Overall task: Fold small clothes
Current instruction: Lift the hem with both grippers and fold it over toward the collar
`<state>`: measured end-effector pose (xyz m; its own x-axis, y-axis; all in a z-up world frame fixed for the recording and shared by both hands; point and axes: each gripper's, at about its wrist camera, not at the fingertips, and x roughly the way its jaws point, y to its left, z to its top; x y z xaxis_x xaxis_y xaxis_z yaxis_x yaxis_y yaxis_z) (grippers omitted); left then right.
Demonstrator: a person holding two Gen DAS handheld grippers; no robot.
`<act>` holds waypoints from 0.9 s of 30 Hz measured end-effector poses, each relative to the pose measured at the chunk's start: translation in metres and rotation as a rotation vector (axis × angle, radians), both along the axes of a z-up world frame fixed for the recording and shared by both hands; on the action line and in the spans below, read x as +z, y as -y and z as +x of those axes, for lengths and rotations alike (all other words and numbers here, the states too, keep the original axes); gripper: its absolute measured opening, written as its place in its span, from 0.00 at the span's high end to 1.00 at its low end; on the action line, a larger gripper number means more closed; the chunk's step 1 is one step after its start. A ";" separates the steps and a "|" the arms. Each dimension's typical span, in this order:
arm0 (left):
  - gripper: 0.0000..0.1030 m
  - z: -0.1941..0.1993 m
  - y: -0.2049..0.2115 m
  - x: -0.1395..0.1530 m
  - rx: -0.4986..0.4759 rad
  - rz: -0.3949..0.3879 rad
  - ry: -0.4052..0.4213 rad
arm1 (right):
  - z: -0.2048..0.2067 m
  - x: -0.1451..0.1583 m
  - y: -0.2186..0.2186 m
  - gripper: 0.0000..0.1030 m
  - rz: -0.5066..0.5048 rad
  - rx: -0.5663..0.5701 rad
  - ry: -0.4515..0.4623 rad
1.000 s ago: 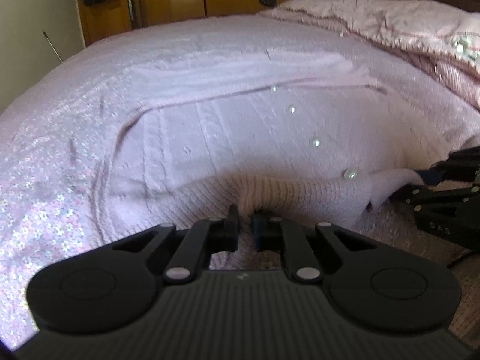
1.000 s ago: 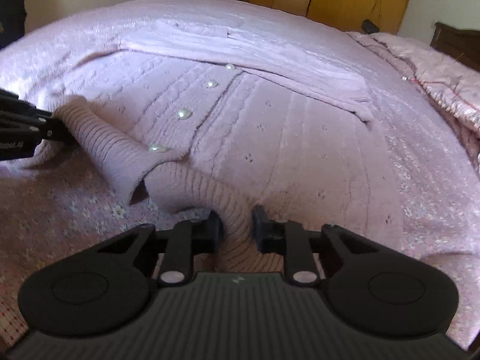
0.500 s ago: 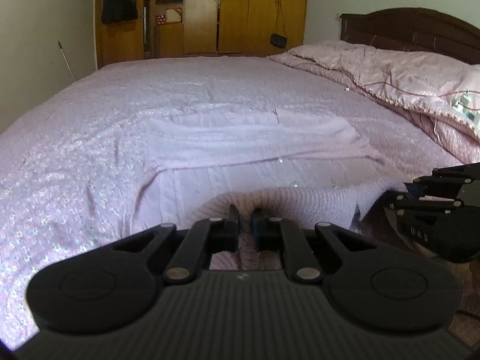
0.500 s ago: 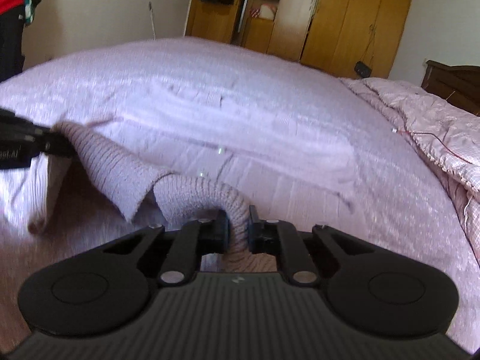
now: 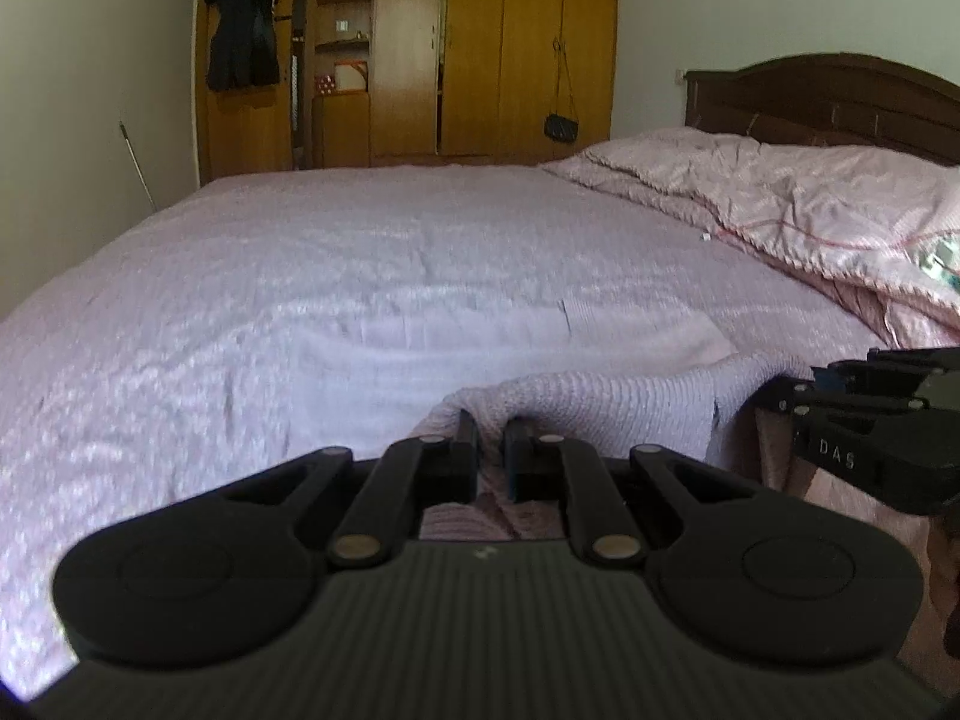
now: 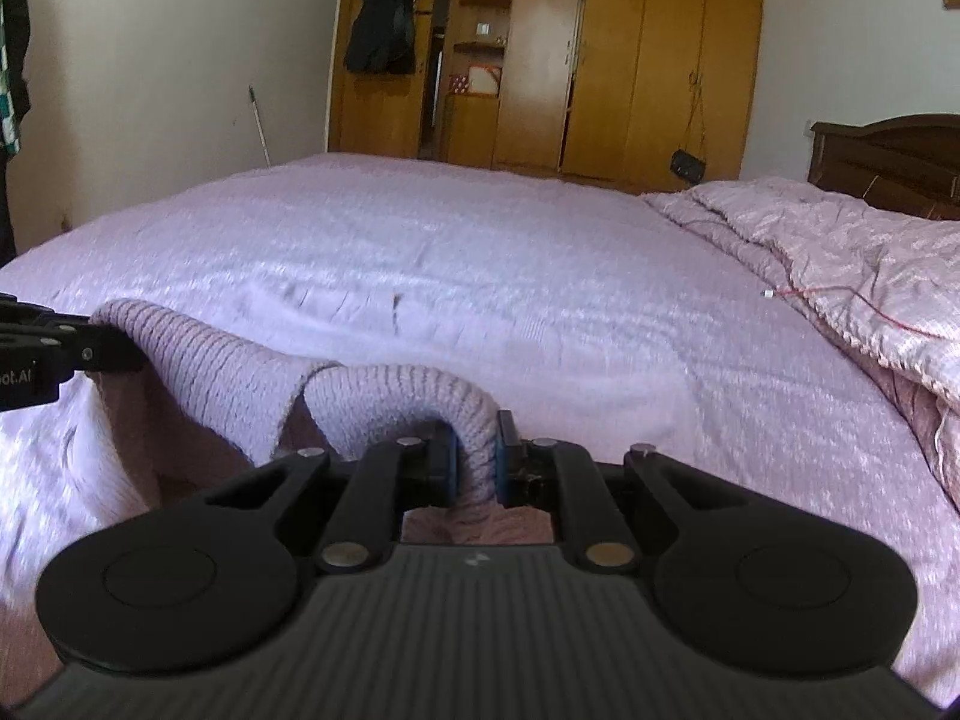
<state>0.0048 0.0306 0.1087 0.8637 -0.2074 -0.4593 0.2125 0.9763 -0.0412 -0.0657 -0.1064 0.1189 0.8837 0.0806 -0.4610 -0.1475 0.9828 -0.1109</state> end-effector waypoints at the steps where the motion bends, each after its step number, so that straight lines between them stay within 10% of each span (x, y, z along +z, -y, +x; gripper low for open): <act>1: 0.90 0.008 0.000 0.003 0.000 -0.002 0.005 | 0.009 0.003 0.001 0.88 0.003 -0.001 0.010; 12: 0.90 0.128 0.008 -0.006 0.036 0.033 -0.012 | 0.126 -0.002 -0.004 0.88 -0.075 0.031 0.047; 22: 0.88 0.215 0.014 -0.087 0.075 0.088 -0.191 | 0.229 -0.095 -0.006 0.87 -0.114 0.048 -0.179; 27: 0.88 0.221 0.013 -0.093 0.050 0.109 -0.200 | 0.229 -0.106 -0.001 0.82 -0.063 0.069 -0.139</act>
<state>0.2254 0.0172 0.0152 0.7611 -0.1069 -0.6397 0.1624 0.9863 0.0284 0.1637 -0.1054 0.0131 0.8043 0.1057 -0.5848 -0.2325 0.9616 -0.1458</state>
